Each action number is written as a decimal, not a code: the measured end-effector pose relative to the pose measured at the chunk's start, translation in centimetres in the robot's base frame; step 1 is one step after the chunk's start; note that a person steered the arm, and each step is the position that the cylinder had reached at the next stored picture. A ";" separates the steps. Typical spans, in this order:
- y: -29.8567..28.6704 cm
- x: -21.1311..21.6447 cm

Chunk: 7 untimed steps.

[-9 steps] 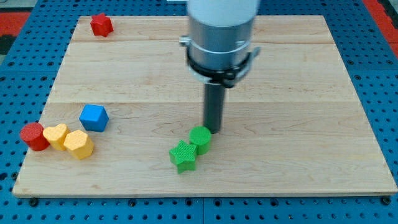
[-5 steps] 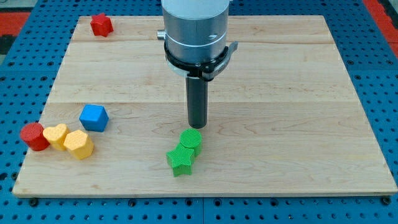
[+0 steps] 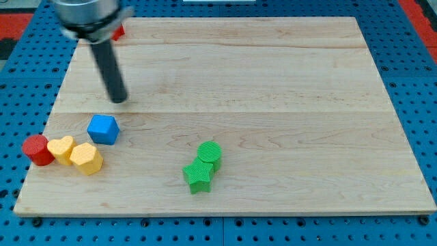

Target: Nudge the red circle a bit down

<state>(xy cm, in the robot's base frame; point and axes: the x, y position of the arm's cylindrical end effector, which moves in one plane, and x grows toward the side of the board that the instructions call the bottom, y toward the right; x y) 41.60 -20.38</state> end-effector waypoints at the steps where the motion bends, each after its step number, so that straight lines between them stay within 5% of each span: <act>1: -4.0 2.1; 2: -1.5 2.9; 4: -8.2 5.7; 7: -10.1 8.6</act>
